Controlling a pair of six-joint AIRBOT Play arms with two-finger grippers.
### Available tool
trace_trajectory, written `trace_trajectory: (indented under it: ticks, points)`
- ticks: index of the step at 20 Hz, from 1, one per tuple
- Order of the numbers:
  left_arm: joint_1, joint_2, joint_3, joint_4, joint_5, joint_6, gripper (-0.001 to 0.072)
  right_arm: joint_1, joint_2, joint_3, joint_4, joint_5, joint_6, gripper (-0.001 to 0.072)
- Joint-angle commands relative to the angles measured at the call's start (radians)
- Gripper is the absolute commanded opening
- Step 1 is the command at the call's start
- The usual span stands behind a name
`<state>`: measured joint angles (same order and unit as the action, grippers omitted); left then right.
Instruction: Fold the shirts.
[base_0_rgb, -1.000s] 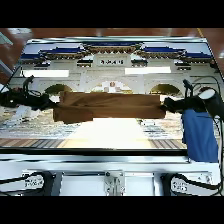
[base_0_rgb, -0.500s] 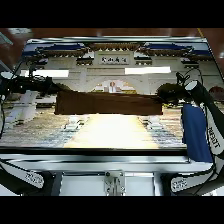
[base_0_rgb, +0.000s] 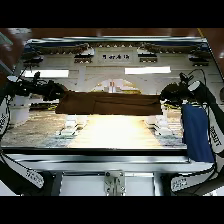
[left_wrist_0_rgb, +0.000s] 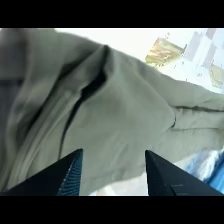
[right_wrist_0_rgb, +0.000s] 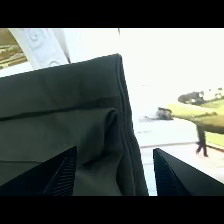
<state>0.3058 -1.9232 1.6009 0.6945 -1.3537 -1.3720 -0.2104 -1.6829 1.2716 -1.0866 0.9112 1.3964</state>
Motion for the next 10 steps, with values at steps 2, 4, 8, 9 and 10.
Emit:
trace_trajectory:
  ticks: [2, 4, 8, 9, 10]
  points:
    - [0.020, 0.038, 0.002, 0.005, -0.130, -0.001, 0.0473, -0.064, -0.060, 0.001, 0.201, 0.089, -0.007, 0.0674]
    - [0.011, 0.069, 0.002, 0.005, -0.127, 0.002, 0.0472, -0.055, -0.116, 0.001, 0.322, 0.113, -0.060, 0.0674]
    - [-0.018, 0.120, 0.002, 0.004, -0.122, 0.017, 0.0433, -0.019, -0.185, 0.001, 0.432, 0.098, -0.063, 0.0454]
    - [-0.029, 0.128, 0.002, 0.004, -0.121, 0.017, 0.0433, -0.017, -0.186, 0.001, 0.447, 0.091, -0.064, 0.0227]
    - [-0.042, 0.131, 0.002, 0.004, -0.121, 0.017, 0.0403, -0.021, -0.176, 0.001, 0.464, 0.097, -0.077, 0.0072]
